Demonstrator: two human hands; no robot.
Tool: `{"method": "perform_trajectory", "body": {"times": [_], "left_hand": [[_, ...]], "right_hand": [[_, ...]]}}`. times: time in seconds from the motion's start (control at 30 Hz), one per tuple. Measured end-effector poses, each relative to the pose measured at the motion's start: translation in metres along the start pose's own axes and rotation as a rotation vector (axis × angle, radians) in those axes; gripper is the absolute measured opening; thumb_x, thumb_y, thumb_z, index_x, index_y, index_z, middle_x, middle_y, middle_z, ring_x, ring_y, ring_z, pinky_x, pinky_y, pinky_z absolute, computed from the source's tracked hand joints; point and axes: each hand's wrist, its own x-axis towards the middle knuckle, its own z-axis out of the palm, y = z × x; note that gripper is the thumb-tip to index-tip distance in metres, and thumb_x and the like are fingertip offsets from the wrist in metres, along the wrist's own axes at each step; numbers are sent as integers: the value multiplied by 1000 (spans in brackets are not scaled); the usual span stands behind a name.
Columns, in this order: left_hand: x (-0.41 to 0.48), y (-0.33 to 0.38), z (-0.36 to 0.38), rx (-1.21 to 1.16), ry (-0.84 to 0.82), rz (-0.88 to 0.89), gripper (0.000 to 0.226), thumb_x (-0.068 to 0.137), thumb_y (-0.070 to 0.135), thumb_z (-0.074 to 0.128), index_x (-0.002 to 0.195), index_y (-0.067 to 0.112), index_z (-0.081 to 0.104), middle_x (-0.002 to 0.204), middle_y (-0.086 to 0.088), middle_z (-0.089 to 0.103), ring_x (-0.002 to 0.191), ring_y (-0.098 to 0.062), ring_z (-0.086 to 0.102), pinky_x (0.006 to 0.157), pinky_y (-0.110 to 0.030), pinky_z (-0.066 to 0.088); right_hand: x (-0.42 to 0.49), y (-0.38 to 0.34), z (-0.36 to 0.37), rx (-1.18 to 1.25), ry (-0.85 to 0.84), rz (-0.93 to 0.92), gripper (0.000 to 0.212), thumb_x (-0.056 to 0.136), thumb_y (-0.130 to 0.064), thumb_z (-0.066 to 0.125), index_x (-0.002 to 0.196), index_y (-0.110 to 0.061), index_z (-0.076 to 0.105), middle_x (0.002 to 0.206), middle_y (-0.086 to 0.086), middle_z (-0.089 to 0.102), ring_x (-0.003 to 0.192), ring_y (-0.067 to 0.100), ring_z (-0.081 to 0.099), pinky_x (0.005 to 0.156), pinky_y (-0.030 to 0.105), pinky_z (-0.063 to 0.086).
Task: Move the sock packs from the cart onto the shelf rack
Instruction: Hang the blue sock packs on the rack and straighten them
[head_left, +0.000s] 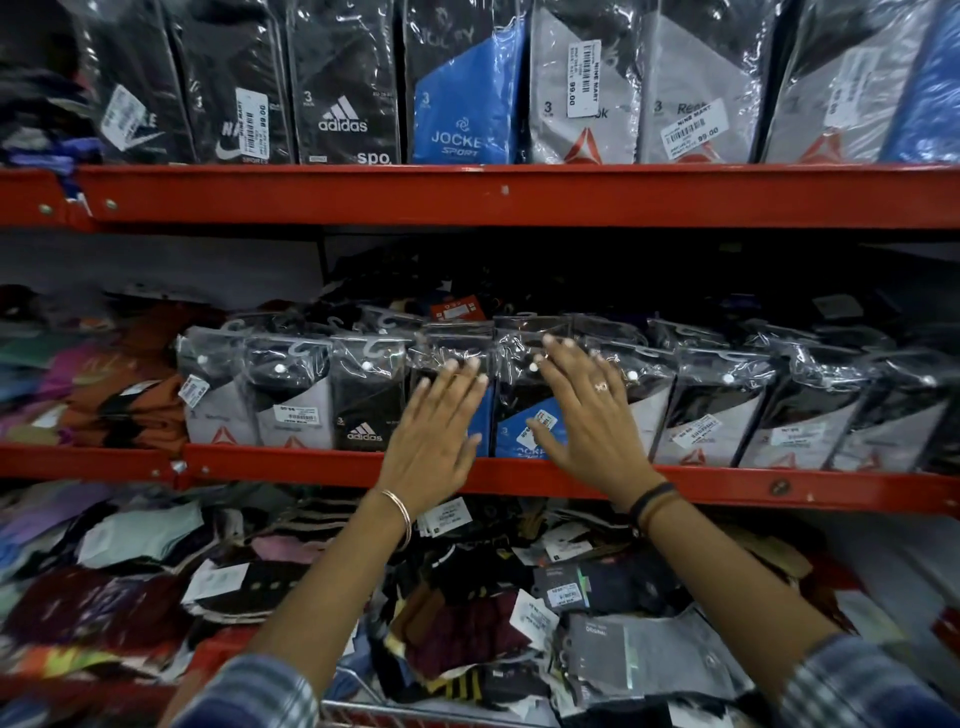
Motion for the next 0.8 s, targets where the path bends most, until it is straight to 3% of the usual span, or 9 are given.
{"method": "perform_trajectory", "body": {"times": [0.13,0.23,0.4,0.63,0.8], "left_hand": [[-2,7,26,67,-38,82,75,95,48,31,149,17,-10,156,1,-24,145,-17,-14,118,-41,-2],[3,7,36,66,-27,61,75,94,54,26,149,15,-9,156,1,-26,145,-15,-17,118,-41,-5],[10,5,47,104,-4,52,75,93,61,11,148,15,-13,154,0,-29,143,-15,-21,117,-39,-13],[12,7,51,126,33,48,78,92,64,8,147,14,-16,154,-1,-29,143,-16,-22,116,-39,-14],[3,19,46,112,84,70,75,94,60,11,148,15,-13,156,0,-25,144,-16,-18,117,-39,-12]], "right_hand": [[-34,13,32,-108,-73,-51,75,92,-59,29,150,-18,4,159,-2,-14,147,17,-7,117,43,1],[-41,21,45,-171,-118,-91,82,88,-69,21,150,-18,1,158,-3,-21,146,17,-14,117,44,-7],[-35,28,52,-193,-165,-117,90,83,-76,14,149,-17,0,157,-4,-22,145,17,-16,116,43,-16],[-38,30,54,-161,-223,-151,91,83,-76,12,150,-16,-4,157,-3,-18,146,16,-14,117,40,-17],[-56,46,31,-64,-111,-232,76,91,-63,26,150,-17,11,158,0,8,146,14,0,118,38,1]]}}
